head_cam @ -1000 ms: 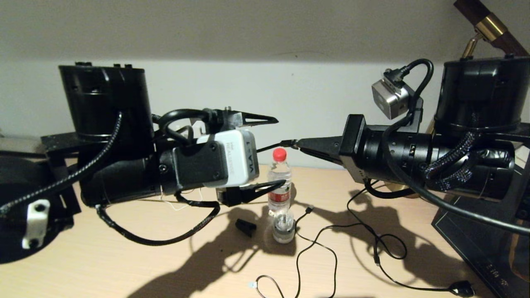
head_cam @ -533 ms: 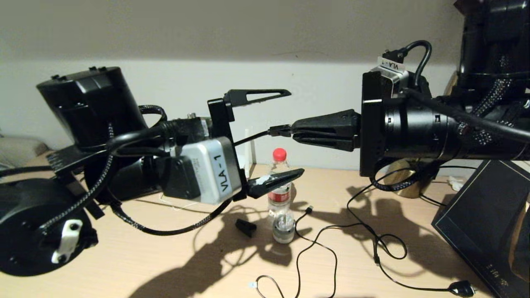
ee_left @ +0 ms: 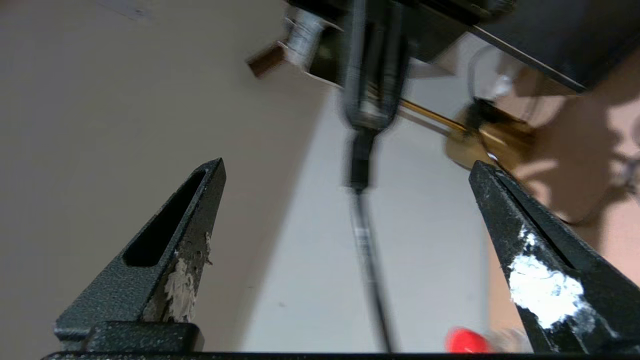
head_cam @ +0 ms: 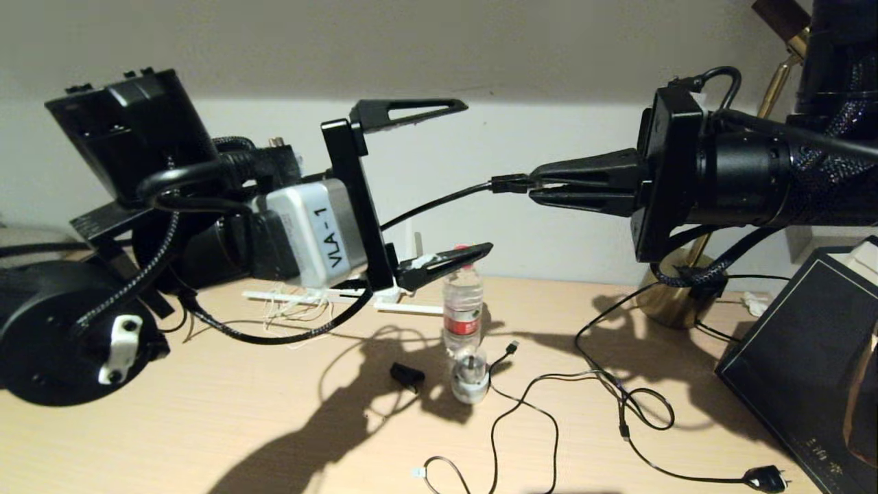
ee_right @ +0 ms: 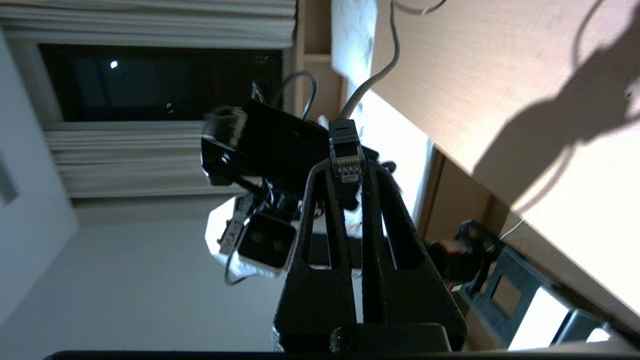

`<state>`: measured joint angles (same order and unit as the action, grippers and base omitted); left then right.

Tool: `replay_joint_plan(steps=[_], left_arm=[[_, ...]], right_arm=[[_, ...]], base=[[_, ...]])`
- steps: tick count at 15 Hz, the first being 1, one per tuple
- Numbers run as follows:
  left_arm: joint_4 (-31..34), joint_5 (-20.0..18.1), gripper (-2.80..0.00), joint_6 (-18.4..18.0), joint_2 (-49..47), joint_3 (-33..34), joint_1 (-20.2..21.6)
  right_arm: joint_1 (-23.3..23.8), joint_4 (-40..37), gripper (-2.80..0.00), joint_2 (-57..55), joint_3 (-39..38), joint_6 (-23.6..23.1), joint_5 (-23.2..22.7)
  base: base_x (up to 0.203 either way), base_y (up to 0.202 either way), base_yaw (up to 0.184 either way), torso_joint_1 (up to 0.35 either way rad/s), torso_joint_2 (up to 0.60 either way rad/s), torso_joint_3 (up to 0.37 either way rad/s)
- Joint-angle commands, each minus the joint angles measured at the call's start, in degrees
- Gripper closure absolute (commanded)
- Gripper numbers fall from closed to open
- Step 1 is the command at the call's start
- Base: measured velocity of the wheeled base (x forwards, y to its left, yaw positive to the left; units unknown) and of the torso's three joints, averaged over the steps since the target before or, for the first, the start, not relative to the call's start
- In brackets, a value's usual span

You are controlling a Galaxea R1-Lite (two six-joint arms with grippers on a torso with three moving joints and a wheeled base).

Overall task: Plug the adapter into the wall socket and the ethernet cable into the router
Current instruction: Hand it to the other hand

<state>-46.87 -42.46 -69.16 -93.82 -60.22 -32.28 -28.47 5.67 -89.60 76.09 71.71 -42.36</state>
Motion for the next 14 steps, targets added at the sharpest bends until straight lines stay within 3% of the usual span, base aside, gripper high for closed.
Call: replay_joint_plan(steps=[1,14], left_arm=[[-0.47,-0.97,-2.8,-0.36,-1.32,-2.67,0.2],[-2.0,-0.96,-2.8,-0.99,-4.26,-3.42,0.03]], right_arm=[[0.96,0.13,0.0,-0.05,-0.24,2.12,-2.12],[0.96,0.4,0.0,-2.42,1.43,8.71,-7.21]], base=[[0.0,0.0,0.0,0.0,0.0,0.0],[0.0,0.0,0.0,0.0,0.0,0.0]])
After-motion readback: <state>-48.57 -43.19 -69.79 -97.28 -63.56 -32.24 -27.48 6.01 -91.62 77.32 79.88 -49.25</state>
